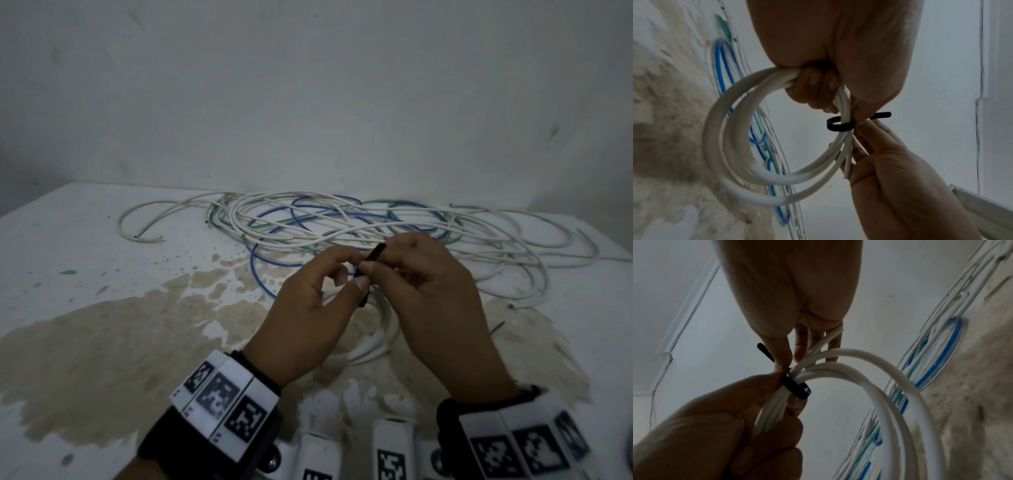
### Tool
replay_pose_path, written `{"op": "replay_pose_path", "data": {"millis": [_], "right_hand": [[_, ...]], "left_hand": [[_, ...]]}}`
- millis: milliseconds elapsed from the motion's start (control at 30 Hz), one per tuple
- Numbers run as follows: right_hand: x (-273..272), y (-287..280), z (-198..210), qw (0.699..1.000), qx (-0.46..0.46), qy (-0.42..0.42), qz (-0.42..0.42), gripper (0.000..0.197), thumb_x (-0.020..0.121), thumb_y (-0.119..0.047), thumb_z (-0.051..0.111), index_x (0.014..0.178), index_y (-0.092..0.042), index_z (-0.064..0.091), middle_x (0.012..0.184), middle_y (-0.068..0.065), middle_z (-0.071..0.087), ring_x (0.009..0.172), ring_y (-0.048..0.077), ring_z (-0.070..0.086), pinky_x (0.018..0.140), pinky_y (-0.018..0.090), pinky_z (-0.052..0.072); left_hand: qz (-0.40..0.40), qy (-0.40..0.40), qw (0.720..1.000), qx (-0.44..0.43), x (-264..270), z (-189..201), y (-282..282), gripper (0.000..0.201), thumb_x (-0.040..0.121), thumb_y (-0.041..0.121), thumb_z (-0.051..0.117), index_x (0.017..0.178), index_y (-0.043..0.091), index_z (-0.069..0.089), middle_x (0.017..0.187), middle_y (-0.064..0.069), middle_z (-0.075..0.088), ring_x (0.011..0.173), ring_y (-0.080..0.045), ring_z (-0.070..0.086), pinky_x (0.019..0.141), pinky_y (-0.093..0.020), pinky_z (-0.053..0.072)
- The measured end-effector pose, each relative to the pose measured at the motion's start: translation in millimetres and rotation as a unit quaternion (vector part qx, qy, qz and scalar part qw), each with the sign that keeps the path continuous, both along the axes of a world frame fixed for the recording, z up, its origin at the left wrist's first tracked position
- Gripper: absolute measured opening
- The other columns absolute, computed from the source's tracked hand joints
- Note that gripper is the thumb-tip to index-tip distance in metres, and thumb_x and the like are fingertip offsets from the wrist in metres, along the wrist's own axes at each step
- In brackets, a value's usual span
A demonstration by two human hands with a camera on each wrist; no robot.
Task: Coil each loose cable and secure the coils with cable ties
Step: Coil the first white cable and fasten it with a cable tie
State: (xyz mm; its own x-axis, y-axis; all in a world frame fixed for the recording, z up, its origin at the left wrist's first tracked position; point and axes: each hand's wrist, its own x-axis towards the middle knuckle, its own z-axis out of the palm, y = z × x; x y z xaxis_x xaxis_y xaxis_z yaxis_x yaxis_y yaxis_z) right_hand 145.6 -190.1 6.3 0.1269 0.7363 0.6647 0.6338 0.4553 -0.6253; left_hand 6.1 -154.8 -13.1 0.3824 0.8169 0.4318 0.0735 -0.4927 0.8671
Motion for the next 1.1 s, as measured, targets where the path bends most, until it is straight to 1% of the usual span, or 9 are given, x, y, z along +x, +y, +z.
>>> {"op": "replay_pose_path", "data": {"millis": [133, 300, 400, 500, 567, 700, 900, 1033, 1100], "right_hand": [[4, -7, 10, 0.996, 0.071, 0.038, -0.028, 0.005, 0.083, -0.014, 0.063, 0.082, -0.013, 0.068, 0.084, -0.006, 0.061, 0.085, 0.001, 0.056, 0.080, 0.009, 0.039], [0, -6, 9, 0.991, -0.039, 0.121, 0.030, 0.012, 0.086, -0.024, 0.058, 0.083, -0.015, 0.064, 0.078, -0.005, 0.065, 0.076, 0.005, 0.060, 0.070, 0.015, 0.043], [2, -3, 3, 0.990, -0.101, 0.079, 0.055, 0.008, 0.087, -0.015, 0.065, 0.080, -0.017, 0.066, 0.072, -0.009, 0.065, 0.068, -0.001, 0.058, 0.065, 0.012, 0.040], [5, -1, -2, 0.995, -0.076, 0.065, 0.029, 0.013, 0.086, -0.012, 0.065, 0.077, -0.022, 0.066, 0.073, -0.008, 0.065, 0.070, 0.001, 0.059, 0.065, 0.011, 0.040], [7, 0, -3, 0.999, -0.040, 0.031, 0.004, 0.008, 0.084, -0.015, 0.063, 0.077, -0.018, 0.067, 0.075, -0.005, 0.064, 0.072, 0.005, 0.058, 0.067, 0.013, 0.041], [5, -1, -3, 0.999, -0.019, -0.036, 0.002, 0.010, 0.083, -0.014, 0.059, 0.077, -0.013, 0.067, 0.075, -0.005, 0.061, 0.074, 0.002, 0.053, 0.070, 0.005, 0.035], [3, 1, -8, 0.997, -0.061, 0.042, 0.000, 0.010, 0.090, -0.011, 0.058, 0.085, -0.018, 0.064, 0.082, -0.004, 0.066, 0.078, 0.006, 0.061, 0.069, 0.014, 0.044], [5, -1, -6, 0.995, -0.073, 0.063, -0.002, 0.012, 0.092, -0.010, 0.056, 0.088, -0.018, 0.064, 0.083, -0.005, 0.067, 0.079, 0.006, 0.060, 0.070, 0.018, 0.045], [4, -1, -8, 0.995, -0.077, 0.057, 0.003, 0.011, 0.092, -0.012, 0.056, 0.089, -0.018, 0.065, 0.083, -0.002, 0.068, 0.079, 0.007, 0.061, 0.070, 0.019, 0.045]], "left_hand": [[0.022, 0.054, 0.998, 0.013, -1, 2, 2, 0.014, 0.086, 0.024, 0.065, 0.089, 0.037, 0.059, 0.075, 0.011, 0.046, 0.067, 0.003, 0.046, 0.060, -0.010, 0.033], [0.010, 0.029, 0.997, -0.069, 0, 1, 2, 0.012, 0.088, 0.018, 0.063, 0.090, 0.030, 0.063, 0.080, 0.000, 0.052, 0.054, -0.005, 0.044, 0.051, -0.014, 0.033], [-0.021, -0.029, 0.986, -0.165, -1, 0, 4, 0.007, 0.091, 0.014, 0.059, 0.096, 0.018, 0.062, 0.075, -0.005, 0.053, 0.037, 0.001, 0.036, 0.040, -0.011, 0.028], [-0.072, -0.066, 0.963, -0.249, -1, 2, 3, 0.006, 0.094, 0.009, 0.052, 0.098, 0.009, 0.058, 0.063, 0.003, 0.049, 0.037, -0.006, 0.030, 0.039, -0.018, 0.024], [-0.078, -0.050, 0.969, -0.231, -3, 1, 3, 0.010, 0.095, 0.010, 0.052, 0.098, 0.001, 0.055, 0.059, 0.004, 0.051, 0.040, -0.009, 0.032, 0.042, -0.021, 0.028], [-0.025, 0.021, 0.988, -0.151, -5, -2, 9, 0.012, 0.096, 0.020, 0.052, 0.093, 0.010, 0.058, 0.058, 0.004, 0.053, 0.042, -0.012, 0.041, 0.046, -0.025, 0.036], [-0.048, -0.040, 0.970, -0.235, -3, 0, 6, 0.006, 0.097, 0.012, 0.049, 0.096, 0.010, 0.054, 0.053, 0.006, 0.039, 0.044, -0.013, 0.030, 0.048, -0.027, 0.025], [-0.068, -0.036, 0.970, -0.229, -4, 2, 5, 0.015, 0.095, 0.001, 0.049, 0.099, 0.012, 0.057, 0.062, -0.002, 0.048, 0.047, -0.015, 0.042, 0.049, -0.029, 0.039], [-0.069, -0.043, 0.966, -0.247, -4, 2, 5, 0.020, 0.095, 0.001, 0.049, 0.102, 0.018, 0.057, 0.064, -0.002, 0.047, 0.045, -0.014, 0.038, 0.046, -0.026, 0.034]]}}
